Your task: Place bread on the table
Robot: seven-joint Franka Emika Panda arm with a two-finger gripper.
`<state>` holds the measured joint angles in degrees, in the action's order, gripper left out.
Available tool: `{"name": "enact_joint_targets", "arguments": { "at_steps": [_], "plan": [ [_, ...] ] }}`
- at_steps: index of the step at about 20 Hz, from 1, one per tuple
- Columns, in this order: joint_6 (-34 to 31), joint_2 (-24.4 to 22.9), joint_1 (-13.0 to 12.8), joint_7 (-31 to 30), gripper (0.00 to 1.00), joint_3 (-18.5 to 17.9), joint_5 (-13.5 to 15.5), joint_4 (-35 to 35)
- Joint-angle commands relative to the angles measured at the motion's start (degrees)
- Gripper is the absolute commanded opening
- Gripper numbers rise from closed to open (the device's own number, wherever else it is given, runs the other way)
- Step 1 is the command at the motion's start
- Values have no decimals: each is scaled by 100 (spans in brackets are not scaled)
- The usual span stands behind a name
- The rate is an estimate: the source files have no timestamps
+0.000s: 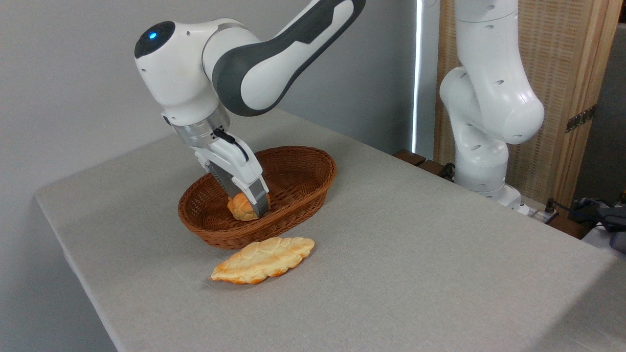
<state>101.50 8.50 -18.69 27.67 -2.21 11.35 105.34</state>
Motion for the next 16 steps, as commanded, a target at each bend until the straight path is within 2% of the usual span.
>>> {"name": "enact_joint_targets", "arguments": {
  "at_steps": [1,7,9,11,15,16],
  "plan": [
    [36,73,-47,-68,100,11,60,-22],
    [36,161,-65,-77,100,28,25,-22],
    [27,179,-144,-86,99,28,-1,-22],
    [27,205,-153,-112,85,28,-220,-31],
    [36,214,-153,-112,45,37,-195,-31],
    [36,214,-153,-121,38,28,-186,-31]
  ]
}}
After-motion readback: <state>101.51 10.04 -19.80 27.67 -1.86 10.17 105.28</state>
